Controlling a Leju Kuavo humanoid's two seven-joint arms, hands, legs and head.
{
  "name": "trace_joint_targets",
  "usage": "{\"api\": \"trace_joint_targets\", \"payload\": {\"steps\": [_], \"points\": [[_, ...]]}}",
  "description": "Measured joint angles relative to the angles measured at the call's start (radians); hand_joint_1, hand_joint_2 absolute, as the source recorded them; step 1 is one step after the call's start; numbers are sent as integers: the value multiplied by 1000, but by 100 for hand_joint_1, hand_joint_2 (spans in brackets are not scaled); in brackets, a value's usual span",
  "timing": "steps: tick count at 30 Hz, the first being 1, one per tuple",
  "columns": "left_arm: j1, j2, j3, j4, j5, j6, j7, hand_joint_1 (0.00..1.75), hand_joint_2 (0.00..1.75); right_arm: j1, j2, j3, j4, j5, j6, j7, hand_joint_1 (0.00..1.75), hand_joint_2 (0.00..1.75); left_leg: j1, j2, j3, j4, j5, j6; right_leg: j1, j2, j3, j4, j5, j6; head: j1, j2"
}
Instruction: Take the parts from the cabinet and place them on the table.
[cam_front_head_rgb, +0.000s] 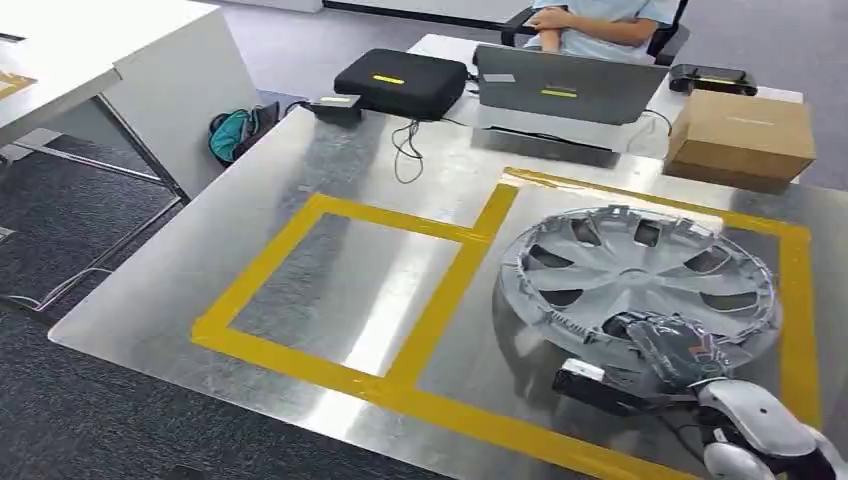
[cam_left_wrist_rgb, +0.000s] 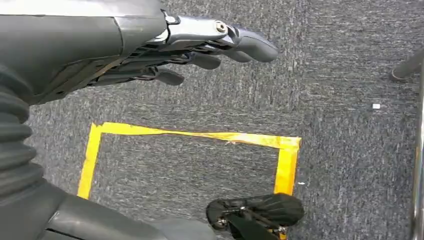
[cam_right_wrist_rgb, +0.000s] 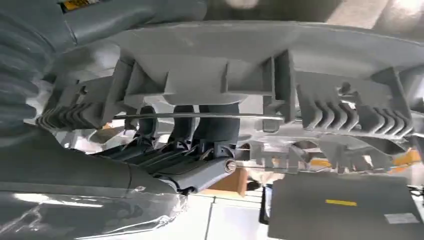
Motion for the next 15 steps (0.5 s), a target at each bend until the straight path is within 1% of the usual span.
{"api": "trace_joint_targets", "payload": {"steps": [5, 9, 10, 11, 14, 15], "points": [[0, 2, -1, 0, 0, 0, 0, 0, 175, -8, 0, 19, 2, -7, 0, -3, 115, 175, 0, 0, 0, 0, 0, 0, 0, 0, 0, 0, 0, 0, 0, 0], [1, 5, -2, 0, 3, -7, 1, 0, 175, -8, 0, 32, 3, -53, 0, -13, 115, 175, 0, 0, 0, 0, 0, 0, 0, 0, 0, 0, 0, 0, 0, 0], [1, 6, -2, 0, 3, -8, 2, 0, 175, -8, 0, 35, 3, -60, -3, -14, 24, 175, 0, 0, 0, 0, 0, 0, 0, 0, 0, 0, 0, 0, 0, 0], [2, 6, -2, 0, 6, -11, 2, 0, 175, -7, 1, 38, 3, -65, -8, -16, 0, 175, 0, 0, 0, 0, 0, 0, 0, 0, 0, 0, 0, 0, 0, 0], [5, 6, -2, 0, 11, -18, 4, 0, 175, -6, 2, 47, 3, -73, -22, -20, 0, 175, 0, 0, 0, 0, 0, 0, 0, 0, 0, 0, 0, 0, 0, 0], [7, 6, -2, 1, 14, -23, 0, 0, 0, -4, 2, 49, 3, -74, -25, -19, 0, 175, 0, 0, 0, 0, 0, 0, 0, 0, 0, 0, 0, 0, 0, 0]]}}
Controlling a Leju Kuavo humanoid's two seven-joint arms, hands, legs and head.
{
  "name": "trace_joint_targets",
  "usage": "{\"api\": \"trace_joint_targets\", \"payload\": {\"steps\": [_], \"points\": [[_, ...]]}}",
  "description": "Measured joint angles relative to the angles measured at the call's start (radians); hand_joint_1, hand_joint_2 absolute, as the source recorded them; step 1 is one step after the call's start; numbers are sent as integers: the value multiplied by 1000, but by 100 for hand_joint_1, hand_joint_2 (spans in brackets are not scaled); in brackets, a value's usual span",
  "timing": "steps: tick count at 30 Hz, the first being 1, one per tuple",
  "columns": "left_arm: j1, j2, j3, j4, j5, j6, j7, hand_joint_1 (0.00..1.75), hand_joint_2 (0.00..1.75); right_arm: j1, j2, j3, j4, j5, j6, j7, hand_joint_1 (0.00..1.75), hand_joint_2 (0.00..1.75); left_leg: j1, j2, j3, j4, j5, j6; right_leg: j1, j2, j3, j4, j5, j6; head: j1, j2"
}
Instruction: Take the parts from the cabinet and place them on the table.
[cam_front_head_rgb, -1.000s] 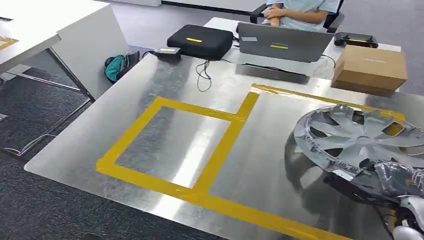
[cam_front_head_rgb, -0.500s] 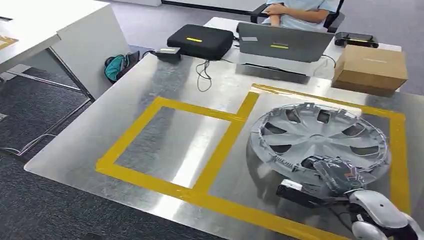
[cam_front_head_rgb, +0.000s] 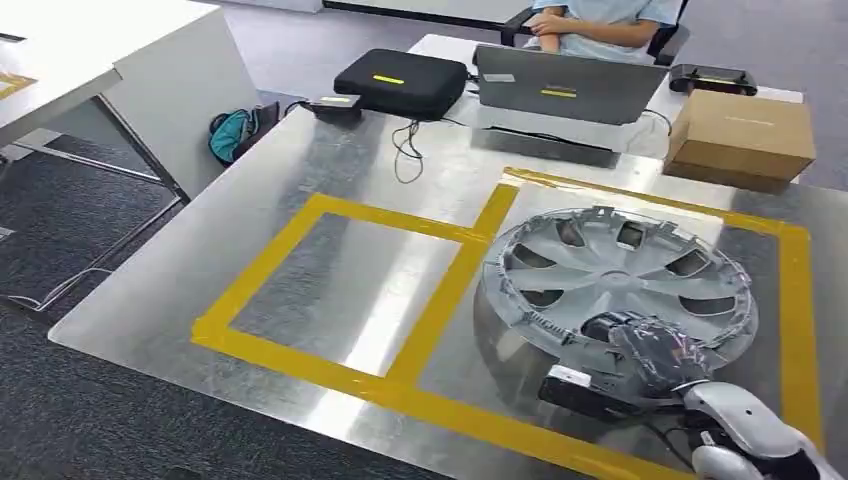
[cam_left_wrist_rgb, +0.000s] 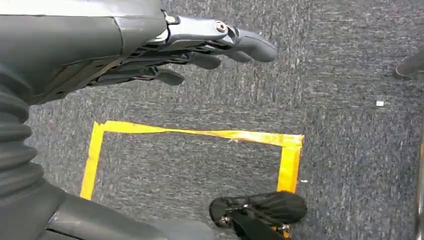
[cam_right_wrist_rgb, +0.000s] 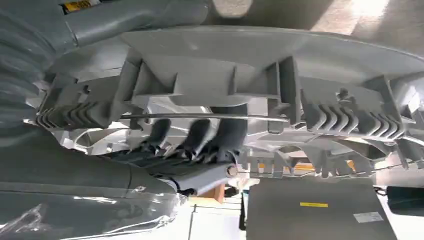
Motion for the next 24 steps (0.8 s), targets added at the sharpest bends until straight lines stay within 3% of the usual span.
{"api": "trace_joint_targets", "payload": {"steps": [15, 16, 22, 24], "points": [[14, 7, 1, 0, 31, -29, -25, 0, 0, 68, 0, -39, -64, -119, -23, 50, 0, 175, 0, 0, 0, 0, 0, 0, 0, 0, 0, 0, 0, 0, 0, 0], [14, 7, 1, 0, 34, -31, -27, 0, 0, 72, 0, -42, -72, -127, -26, 50, 0, 0, 0, 0, 0, 0, 0, 0, 0, 0, 0, 0, 0, 0, 0, 0], [19, 6, 2, 0, 41, -37, -31, 0, 0, 110, 0, -69, -130, -209, -63, 36, 0, 0, 0, 0, 0, 0, 0, 0, 0, 0, 0, 0, 0, 0, 0, 0], [21, 8, 5, 0, 48, -40, -37, 0, 0, 123, 2, -75, -155, -244, -74, 18, 0, 0, -4, 0, 3, -12, 5, 24, -7, 1, 9, -27, 12, 14, -2, 0]]}}
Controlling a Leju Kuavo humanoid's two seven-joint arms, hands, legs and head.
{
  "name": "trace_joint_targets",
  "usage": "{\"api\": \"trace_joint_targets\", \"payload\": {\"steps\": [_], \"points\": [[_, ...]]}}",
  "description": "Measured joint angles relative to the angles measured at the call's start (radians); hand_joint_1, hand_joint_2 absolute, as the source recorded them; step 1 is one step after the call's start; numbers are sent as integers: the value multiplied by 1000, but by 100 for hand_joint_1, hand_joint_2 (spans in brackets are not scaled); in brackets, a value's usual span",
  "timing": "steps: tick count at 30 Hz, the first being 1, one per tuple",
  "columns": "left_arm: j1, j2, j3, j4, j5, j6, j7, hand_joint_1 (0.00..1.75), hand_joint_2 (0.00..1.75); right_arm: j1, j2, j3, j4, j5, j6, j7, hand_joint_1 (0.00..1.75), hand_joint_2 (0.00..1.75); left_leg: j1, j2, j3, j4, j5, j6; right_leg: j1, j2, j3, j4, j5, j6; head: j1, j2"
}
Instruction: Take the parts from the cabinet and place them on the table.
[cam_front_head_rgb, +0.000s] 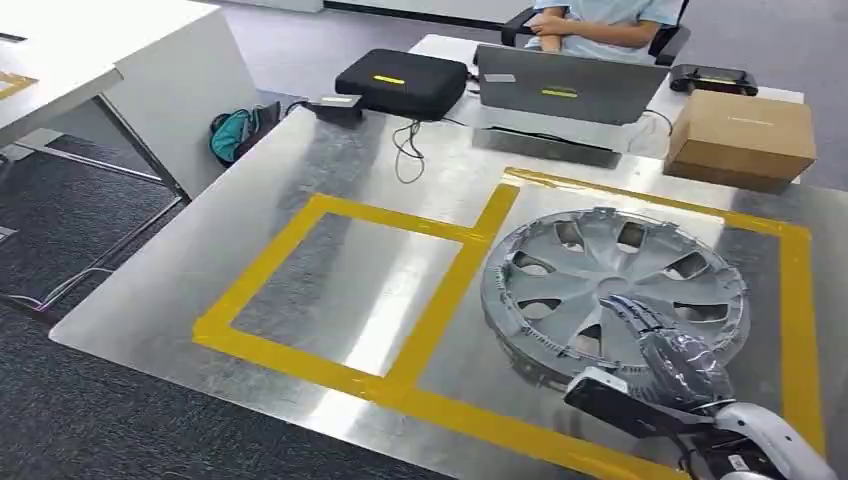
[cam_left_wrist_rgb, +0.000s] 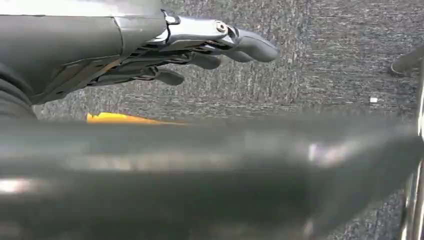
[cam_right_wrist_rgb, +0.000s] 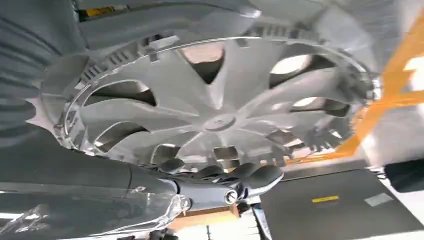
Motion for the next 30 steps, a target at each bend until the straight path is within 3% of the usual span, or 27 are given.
{"api": "trace_joint_targets", "payload": {"steps": [1, 2, 3, 5, 6, 7, 8, 9, 10, 11, 12, 13, 16, 17, 18, 20, 21, 22, 23, 24, 26, 27, 28, 30], "points": [[0, -2, 1, 0, 2, -2, -3, 0, 0, 5, 1, -3, -13, -12, -5, -7, 0, 0, 13, 2, 20, -38, 21, 5, 5, -1, 4, -1, 0, 1, -2, 0], [1, -4, 2, 0, 7, -5, -6, 0, 0, 11, 2, -6, -22, -24, -17, -17, 0, 0, 15, 6, 31, -55, 28, 4, 7, -5, -5, 9, -13, 2, 3, 0], [1, -5, 4, 0, 10, -8, -8, 0, 0, 12, 3, -7, -29, -31, -26, -25, 0, 0, 19, 7, 34, -61, 32, 6, 6, -4, -24, 59, -49, 5, 6, 0], [2, -8, 6, -2, 15, -18, -9, 0, 0, 22, 10, -8, -40, -44, -47, -47, 0, 0, 26, 9, 33, -61, 32, 2, -2, -5, -95, 216, -124, 17, 6, 0], [3, -11, 8, -3, 19, -20, -9, 0, 0, 27, 14, -8, -45, -45, -52, -53, 0, 0, 29, 9, 33, -61, 31, -2, -8, -5, -123, 273, -142, 25, 5, 0], [3, -14, 10, -3, 20, -22, -9, 0, 0, 31, 19, -8, -49, -47, -56, -56, 0, 0, 35, 9, 33, -59, 30, -11, -14, -6, -129, 281, -131, 33, 6, 0], [4, -17, 12, -3, 20, -23, -9, 0, 0, 34, 22, -8, -52, -49, -57, -57, 0, 0, 43, 9, 34, -58, 28, -20, -21, -6, -111, 244, -100, 43, 5, 0], [5, -21, 13, -3, 21, -23, -9, 0, 0, 35, 25, -8, -57, -49, -57, -58, 0, 0, 54, 8, 33, -51, 25, -32, -30, -8, -71, 164, -54, 55, 6, 0], [7, -22, 15, -4, 21, -23, -9, 0, 0, 35, 27, -8, -60, -50, -58, -58, 0, 0, 65, 7, 31, -37, 16, -48, -43, -9, -16, 59, -6, 74, 6, 0], [7, -17, 18, -10, 21, -23, -9, 0, 0, 33, 32, -8, -60, -50, -59, -60, 0, 0, 63, 6, 25, -19, 7, -65, -48, 0, 6, 19, -23, 99, 11, 0], [7, -15, 21, -15, 21, -26, -9, 0, 0, 37, 37, -7, -62, -51, -63, -64, 0, 0, 64, 4, 18, -4, 0, -78, -44, 16, -4, 27, -21, 77, 20, 0], [7, -19, 22, -21, 23, -28, -10, 0, 0, 41, 40, -8, -68, -50, -74, -77, 0, 0, 59, 1, 14, -1, 5, -80, -45, 14, -5, 46, -24, 44, 16, 0], [13, -31, 29, -37, 31, -45, -11, 0, 0, 55, 69, -7, -93, -26, -139, -125, 0, 0, 65, 1, 5, -6, 17, -92, -37, 11, -27, 65, -19, 18, 5, 0], [13, -41, 29, -44, 34, -54, -12, 0, 0, 66, 81, -7, -108, -11, -161, -136, 0, 0, 65, 13, -1, 10, -4, -87, -37, 8, -29, 64, -17, 3, -2, 0], [13, -52, 30, -67, 41, -69, -12, 0, 0, 78, 97, -5, -130, 12, -199, -157, 0, 0, 58, 20, -25, 68, -50, -80, -31, 4, -31, 62, -14, -4, -6, 0], [14, -80, 32, -110, 43, -102, -13, 0, 0, 94, 112, 1, -152, 27, -262, -193, 0, 0, 43, 20, -100, 250, -147, -69, -19, -4, -42, 59, -4, -19, -11, 0], [15, -90, 33, -134, 45, -116, -15, 0, 0, 104, 119, 3, -158, 29, -290, -213, 0, 0, 36, 20, -128, 319, -176, -61, -12, -6, -48, 59, -1, -24, -11, 0], [17, -105, 34, -157, 45, -128, -17, 0, 0, 116, 123, 4, -165, 28, -316, -234, 0, 0, 29, 20, -133, 344, -181, -50, -5, -8, -54, 59, 3, -30, -11, 0], [20, -124, 34, -180, 44, -137, -21, 0, 0, 129, 126, 5, -171, 24, -342, -251, 0, 0, 20, 20, -116, 323, -164, -37, 1, -8, -60, 59, 7, -35, -12, 0], [22, -134, 34, -204, 40, -143, -26, 0, 0, 146, 128, 5, -178, 19, -373, -265, 0, 0, 12, 20, -78, 263, -133, -22, 7, -8, -65, 59, 13, -37, -11, 0], [21, -162, 34, -238, 32, -137, -33, 0, 0, 197, 129, -2, -198, 2, -432, -293, 0, 0, -7, 19, 30, 92, -77, 12, 13, -8, -73, 59, 22, -36, -11, 0], [19, -174, 33, -250, 29, -123, -39, 0, 0, 228, 129, -10, -206, -15, -459, -310, 0, 0, -16, 20, 54, 41, -89, 24, 18, -10, -77, 61, 25, -31, -11, 0], [15, -191, 33, -253, 26, -106, -48, 0, 0, 260, 129, -22, -214, -39, -485, -333, 0, 0, -12, 22, 51, 30, -83, 10, 19, -13, -81, 61, 30, -28, -10, 0], [17, -205, 33, -254, 27, -66, -57, 0, 0, 314, 129, -50, -220, -74, -507, -369, 0, 0, -19, 20, 45, 29, -73, 7, 12, -17, -81, 50, 45, -14, -11, 0]]}}
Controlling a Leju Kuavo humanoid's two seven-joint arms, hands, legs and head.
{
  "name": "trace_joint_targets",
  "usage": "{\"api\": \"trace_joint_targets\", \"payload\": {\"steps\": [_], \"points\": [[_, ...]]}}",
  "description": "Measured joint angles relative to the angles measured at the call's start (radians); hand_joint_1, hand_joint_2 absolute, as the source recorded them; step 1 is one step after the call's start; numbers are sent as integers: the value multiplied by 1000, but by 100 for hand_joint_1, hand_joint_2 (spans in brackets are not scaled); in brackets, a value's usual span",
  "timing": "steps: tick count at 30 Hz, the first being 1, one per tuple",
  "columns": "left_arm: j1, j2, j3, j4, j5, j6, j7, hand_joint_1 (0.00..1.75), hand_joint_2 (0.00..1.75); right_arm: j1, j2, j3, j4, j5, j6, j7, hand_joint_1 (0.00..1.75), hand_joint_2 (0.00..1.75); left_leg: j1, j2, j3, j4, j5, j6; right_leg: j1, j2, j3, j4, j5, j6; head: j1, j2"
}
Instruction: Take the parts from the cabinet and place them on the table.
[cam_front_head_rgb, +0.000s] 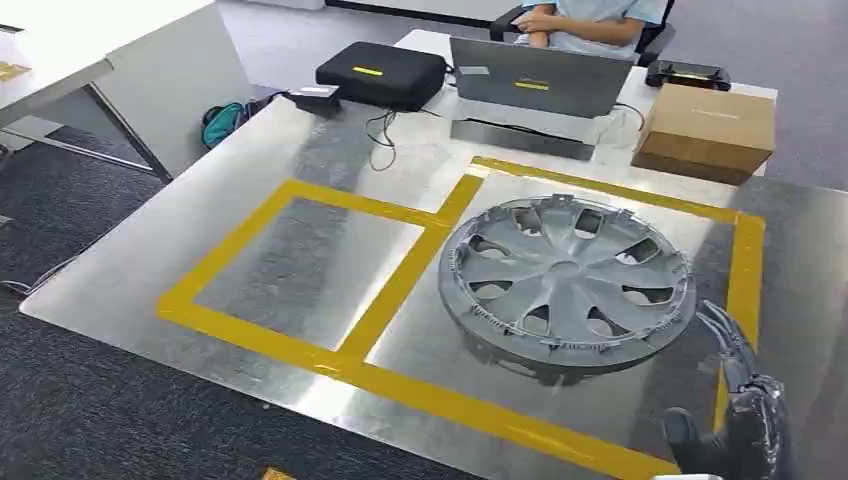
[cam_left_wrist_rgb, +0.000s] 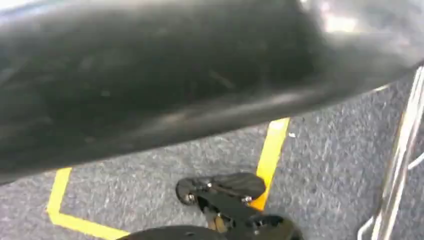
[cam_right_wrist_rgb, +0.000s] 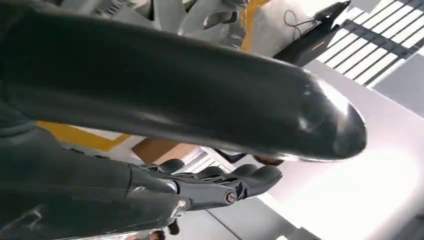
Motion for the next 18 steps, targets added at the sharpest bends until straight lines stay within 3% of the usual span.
{"api": "trace_joint_targets", "payload": {"steps": [1, 2, 3, 5, 6, 7, 8, 9, 10, 11, 12, 13, 14, 16, 17, 18], "points": [[2, -5, 0, 1, 1, 24, -6, 0, 0, 30, 0, -20, -4, -16, -3, -16, 0, 0, 3, 0, -4, -8, 14, 5, 2, 0, -2, -3, 10, 9, 2, 0], [0, -10, 0, 2, 3, 41, -9, 0, 0, 57, 0, -39, -5, -29, -1, -26, 0, 0, 9, 3, -7, -15, 25, 7, 0, 2, -9, 9, -9, 13, 1, 0], [-2, -11, 0, 3, 7, 55, -11, 0, 0, 80, 2, -56, -6, -42, 7, -38, 0, 0, 10, 4, -16, -16, 32, 16, 1, 3, -24, 36, -55, 18, 7, 0], [-5, -15, 0, 5, 19, 69, -16, 0, 0, 105, 14, -91, -5, -69, 36, -64, 0, 0, 10, 6, -34, -15, 48, 20, -1, 3, -60, 178, -167, 24, 9, 0], [-6, -18, 0, 5, 23, 69, -18, 0, 0, 114, 24, -106, -5, -74, 45, -73, 0, 0, 10, 8, -46, -15, 57, 20, -1, 3, -75, 250, -203, 27, 8, 0], [-6, -20, 0, 5, 26, 69, -19, 0, 0, 123, 32, -119, -5, -75, 51, -77, 0, 0, 10, 9, -58, -14, 66, 19, -1, 3, -75, 286, -210, 29, 9, 0], [-5, -22, 0, 5, 27, 68, -20, 0, 0, 130, 38, -128, -5, -75, 55, -79, 0, 0, 10, 10, -68, -14, 75, 17, -3, 3, -54, 281, -192, 31, 9, 0], [-5, -24, 0, 5, 28, 67, -20, 0, 0, 134, 43, -134, -5, -75, 57, -81, 0, 0, 12, 10, -79, -13, 83, 14, -4, 3, -16, 240, -159, 33, 9, 0], [-5, -24, 0, 5, 29, 66, -20, 0, 0, 138, 48, -140, -5, -75, 59, -82, 0, 0, 14, 11, -89, -12, 91, 10, -6, 2, 48, 156, -121, 35, 9, 0], [-6, -26, 0, 5, 30, 65, -20, 0, 0, 140, 52, -145, -5, -75, 59, -82, 0, 0, 15, 10, -96, -11, 99, 4, -9, 2, 121, 57, -104, 39, 9, 0], [-6, -26, 0, 5, 31, 64, -20, 0, 0, 139, 55, -149, -5, -75, 60, -82, 0, 0, 14, 9, -100, -10, 105, -2, -11, 3, 167, -17, -132, 39, 10, 0], [-6, -27, 0, 5, 37, 55, -20, 0, 0, 139, 60, -154, -6, -76, 65, -85, 0, 0, 10, 9, -105, -7, 113, -8, -4, 10, 197, -60, -134, 25, 9, 0], [-4, -28, 1, -1, 47, 31, -19, 0, 0, 140, 69, -155, -6, -68, 77, -86, 0, 0, 9, 9, -103, -9, 124, -13, -4, 7, 175, -57, -130, 17, 11, 0], [0, -34, 3, -38, 64, -33, -3, 0, 0, 132, 84, -150, -3, -35, 83, -89, 0, 0, 12, 9, -106, -16, 139, -25, 1, 8, 166, -52, -121, -1, 12, 0], [4, -37, 5, -68, 74, -75, 4, 0, 0, 117, 92, -138, 2, -11, 82, -85, 0, 0, 16, 8, -111, -12, 129, -32, -5, 6, 157, -56, -110, -16, 11, 0], [9, -41, 5, -92, 78, -106, 11, 0, 0, 98, 98, -124, 9, 9, 80, -77, 0, 0, 15, 7, -122, 10, 83, -38, -5, 7, 146, -55, -100, -30, 8, 0]]}}
